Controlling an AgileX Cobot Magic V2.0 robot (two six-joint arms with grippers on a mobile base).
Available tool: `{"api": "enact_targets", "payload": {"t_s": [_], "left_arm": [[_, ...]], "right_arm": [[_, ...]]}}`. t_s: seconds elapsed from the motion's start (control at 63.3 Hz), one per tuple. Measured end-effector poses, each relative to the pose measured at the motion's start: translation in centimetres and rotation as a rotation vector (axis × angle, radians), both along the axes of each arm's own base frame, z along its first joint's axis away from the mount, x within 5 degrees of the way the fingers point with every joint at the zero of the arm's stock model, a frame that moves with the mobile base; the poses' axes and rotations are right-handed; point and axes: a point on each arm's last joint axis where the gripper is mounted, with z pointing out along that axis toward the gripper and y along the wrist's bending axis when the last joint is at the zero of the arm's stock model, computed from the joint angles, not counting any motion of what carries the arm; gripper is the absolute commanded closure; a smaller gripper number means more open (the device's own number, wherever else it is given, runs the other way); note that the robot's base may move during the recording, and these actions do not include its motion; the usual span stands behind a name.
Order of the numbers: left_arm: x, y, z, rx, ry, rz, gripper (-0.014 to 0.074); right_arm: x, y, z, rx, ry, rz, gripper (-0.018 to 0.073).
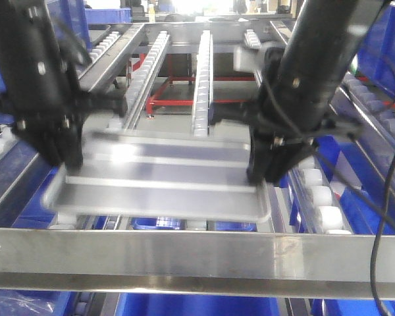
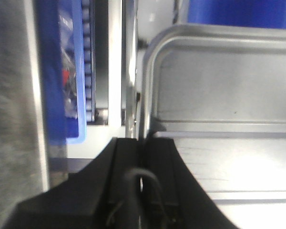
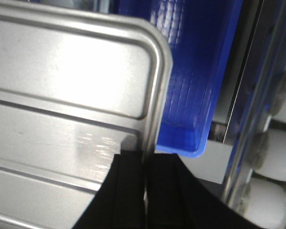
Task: Grab silver tray and stack on right shelf
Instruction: 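Close both grippers on the silver tray's side rims, then lift the silver tray with both grippers off the shelf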
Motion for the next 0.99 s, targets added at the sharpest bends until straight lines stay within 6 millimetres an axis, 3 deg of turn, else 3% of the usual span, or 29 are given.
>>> {"api": "enact_targets", "payload": {"t_s": [0.205, 0.395, 0.632, 0.837, 0.995], "left_arm": [[-1.5, -0.4, 4.7, -0.039, -0.086, -0.025, 0.0697], [-3.9, -1.5, 6.8, -0.057, -0.109, -0.065, 0.0697], [-7.3, -3.5, 8.7, -0.099, -0.113, -0.12, 0.0697], [-9.1, -4.4, 9.6, -0.131, -0.113, -0.146, 0.0697], [-9.4, -4.4, 10.0, -0.136, -0.115, -0.151, 0.0697]], "right_arm": [[-1.2, -0.9, 3.9, 0.005, -0.075, 0.006, 0.0502], [-3.5, -2.4, 7.9, -0.012, -0.131, 0.02, 0.0502], [-7.8, -4.9, 11.7, -0.052, -0.166, 0.03, 0.0502], [-10.5, -6.3, 13.9, -0.053, -0.184, 0.027, 0.0502], [-10.9, -6.5, 13.7, -0.057, -0.174, 0.027, 0.0502]]}}
